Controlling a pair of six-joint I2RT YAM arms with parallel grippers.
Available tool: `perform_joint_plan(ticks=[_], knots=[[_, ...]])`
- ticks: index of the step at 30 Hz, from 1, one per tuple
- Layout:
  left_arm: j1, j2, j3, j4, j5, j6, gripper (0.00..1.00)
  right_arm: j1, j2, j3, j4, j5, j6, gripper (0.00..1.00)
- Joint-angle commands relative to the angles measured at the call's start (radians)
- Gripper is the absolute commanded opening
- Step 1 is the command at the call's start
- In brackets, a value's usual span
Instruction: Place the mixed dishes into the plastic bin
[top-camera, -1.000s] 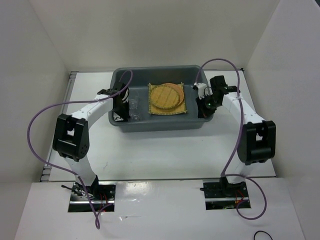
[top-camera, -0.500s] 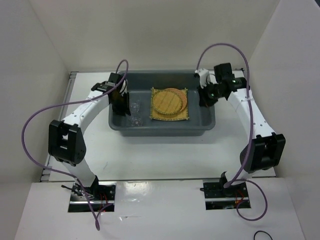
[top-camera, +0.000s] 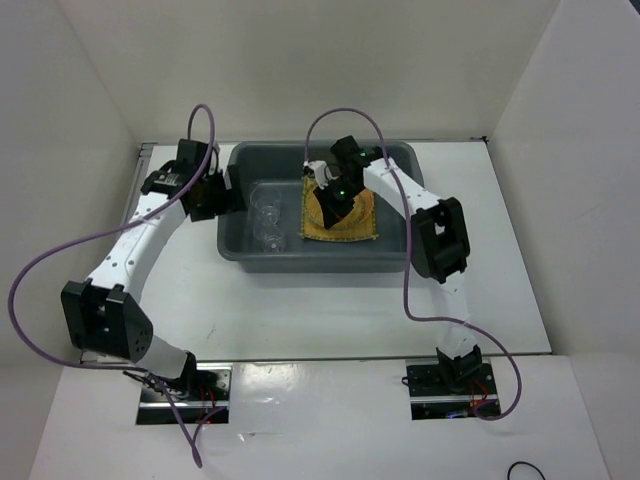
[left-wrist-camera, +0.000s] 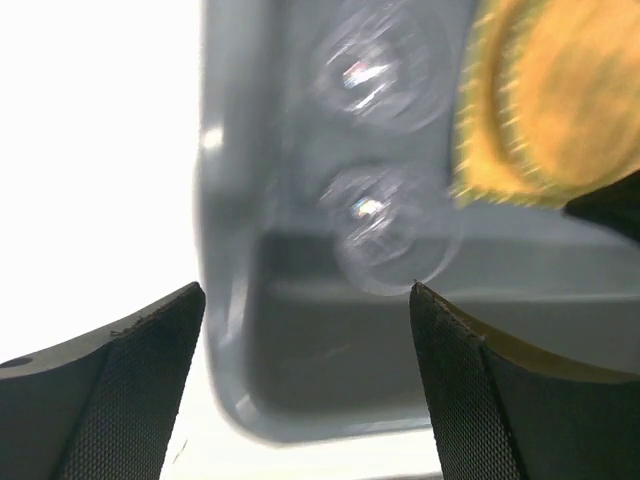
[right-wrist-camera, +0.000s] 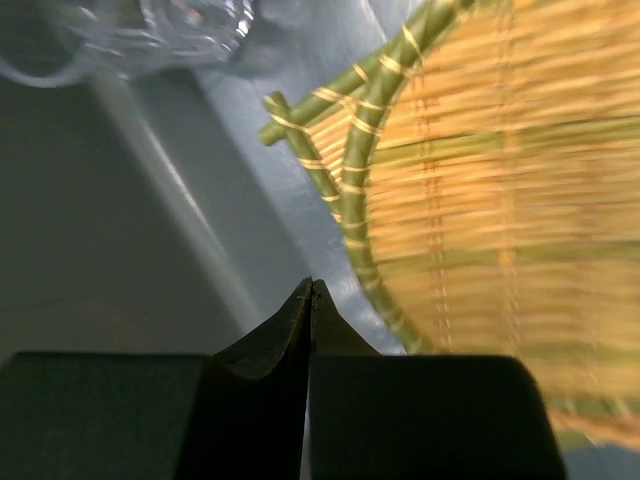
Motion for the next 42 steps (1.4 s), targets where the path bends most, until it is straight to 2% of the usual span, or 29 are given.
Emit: perform_joint_plan(ticks=[1, 5, 11, 21, 29, 42], knots=[[0.036, -0.125, -0.098, -0.018, -0.018, -0.019, 0.90, 0.024, -0.017, 0.101, -0.011, -0.029, 0.018, 0.00], [0.085, -0.201, -0.186, -0.008, 0.009, -0.044, 0.91, 0.054, 0.037, 0.150, -0.011, -0.040, 0.018, 0.00], [0.105, -0.253, -0.206, -0.054, 0.020, -0.044, 0.92, 0.108, 0.112, 0.251, -0.011, -0.049, 0.029, 0.00], [0.158, -0.282, -0.215, -0.102, 0.021, 0.010, 0.92, 0.130, 0.247, 0.388, 0.022, 0.063, 0.049, 0.00], [0.179, -0.282, -0.266, -0.102, 0.040, 0.019, 0.92, 0.130, 0.282, 0.397, 0.089, 0.259, 0.081, 0.00], [0.188, -0.264, -0.275, -0.084, 0.060, 0.019, 0.92, 0.111, 0.264, 0.337, 0.143, 0.411, 0.101, 0.00]])
